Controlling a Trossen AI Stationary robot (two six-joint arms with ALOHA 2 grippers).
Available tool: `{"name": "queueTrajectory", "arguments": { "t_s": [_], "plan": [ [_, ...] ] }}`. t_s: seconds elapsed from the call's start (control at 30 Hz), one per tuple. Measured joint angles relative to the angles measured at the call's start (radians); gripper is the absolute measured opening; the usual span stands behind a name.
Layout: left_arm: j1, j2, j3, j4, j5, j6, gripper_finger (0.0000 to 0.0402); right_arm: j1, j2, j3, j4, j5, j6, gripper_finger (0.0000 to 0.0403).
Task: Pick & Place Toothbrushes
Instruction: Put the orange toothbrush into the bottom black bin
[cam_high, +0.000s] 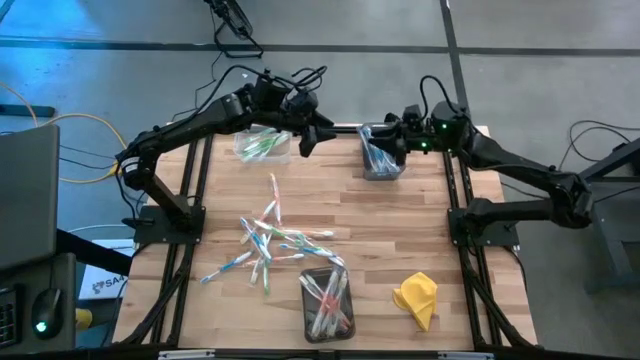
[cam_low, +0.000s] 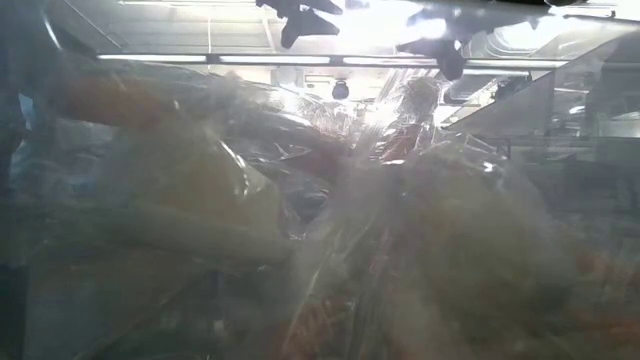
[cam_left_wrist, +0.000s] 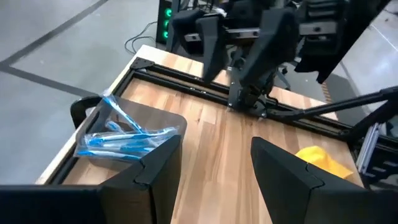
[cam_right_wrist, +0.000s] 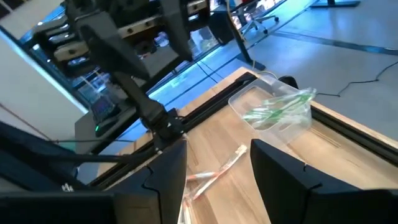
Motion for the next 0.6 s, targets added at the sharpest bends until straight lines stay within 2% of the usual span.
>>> {"name": "queueTrajectory", "arguments": {
  "t_s": [0.1, 0.27, 0.43, 0.6],
  "plan": [
    [0.000, 0.008, 0.000, -0.016, -0.024, -0.068, 0.0189, 0.017, 0.000, 0.000, 0.000, 0.001, -0.023, 0.0171],
    [-0.013, 0.002, 0.000, -0.198, -0.050, -0.151, 0.0189, 0.038, 0.000, 0.000, 0.000, 0.002, -0.050, 0.0171],
    [-0.055, -0.021, 0.000, -0.497, -0.193, -0.251, 0.0189, 0.040, 0.000, 0.000, 0.000, 0.004, -0.073, 0.0171],
    [-0.095, -0.028, 0.000, -0.779, -0.351, -0.482, 0.0189, 0.041, 0.000, 0.000, -0.001, 0.040, -0.121, 0.0171]
  ]
}}
